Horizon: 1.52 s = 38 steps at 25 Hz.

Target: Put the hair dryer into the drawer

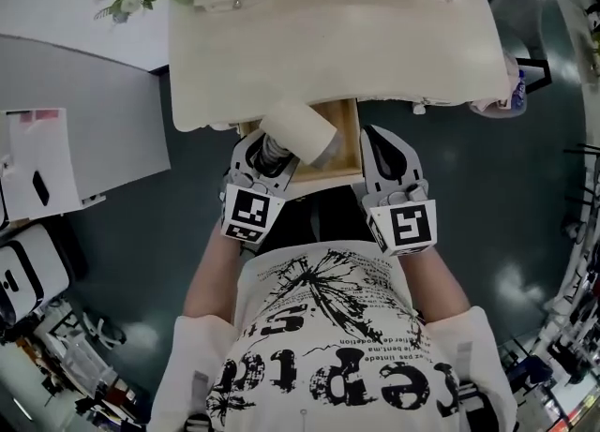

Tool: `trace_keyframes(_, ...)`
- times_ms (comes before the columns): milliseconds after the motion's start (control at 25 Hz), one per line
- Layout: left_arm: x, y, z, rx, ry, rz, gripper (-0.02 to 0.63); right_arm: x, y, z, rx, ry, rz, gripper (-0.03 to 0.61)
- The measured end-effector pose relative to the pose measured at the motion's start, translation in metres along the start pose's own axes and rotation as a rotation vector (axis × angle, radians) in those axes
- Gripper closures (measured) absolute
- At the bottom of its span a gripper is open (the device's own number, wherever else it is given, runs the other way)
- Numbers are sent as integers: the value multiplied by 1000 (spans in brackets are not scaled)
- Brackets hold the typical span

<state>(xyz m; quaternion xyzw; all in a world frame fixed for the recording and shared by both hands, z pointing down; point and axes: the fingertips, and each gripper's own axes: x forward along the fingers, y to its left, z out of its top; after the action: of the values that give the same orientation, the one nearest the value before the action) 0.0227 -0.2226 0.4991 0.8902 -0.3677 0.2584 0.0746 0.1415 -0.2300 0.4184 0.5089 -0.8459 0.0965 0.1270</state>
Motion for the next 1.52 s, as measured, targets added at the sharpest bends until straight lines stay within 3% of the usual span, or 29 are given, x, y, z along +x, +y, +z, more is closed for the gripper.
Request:
trace_keyframes(320,65,-40,-57,82,233,-254,363,21,-21,-29,49,25,8,561)
trace_keyframes(560,99,-62,-99,172,390,-378,362,23,-30,-43,68,52,21,561)
trace_keyframes(800,120,-66,-139,312,528,-465,362,29,-36,-52,74,77,42,561)
trace_keyframes(1080,134,-84,-192,362,707,-596,362,33,-46,-61,88,104,43,561)
trace_keyframes(1240,139,-89,-206,387,750,-628,362,34,-50,-65,85,117,49,561)
trace_keyframes(1400,148,-90,-209,379,724,-607,362,35,-54,-78,109,148,46,561)
trace_keyframes(1520,152,-88,-216,448,710,-575,362,35,-55,-80,111,151,54,561)
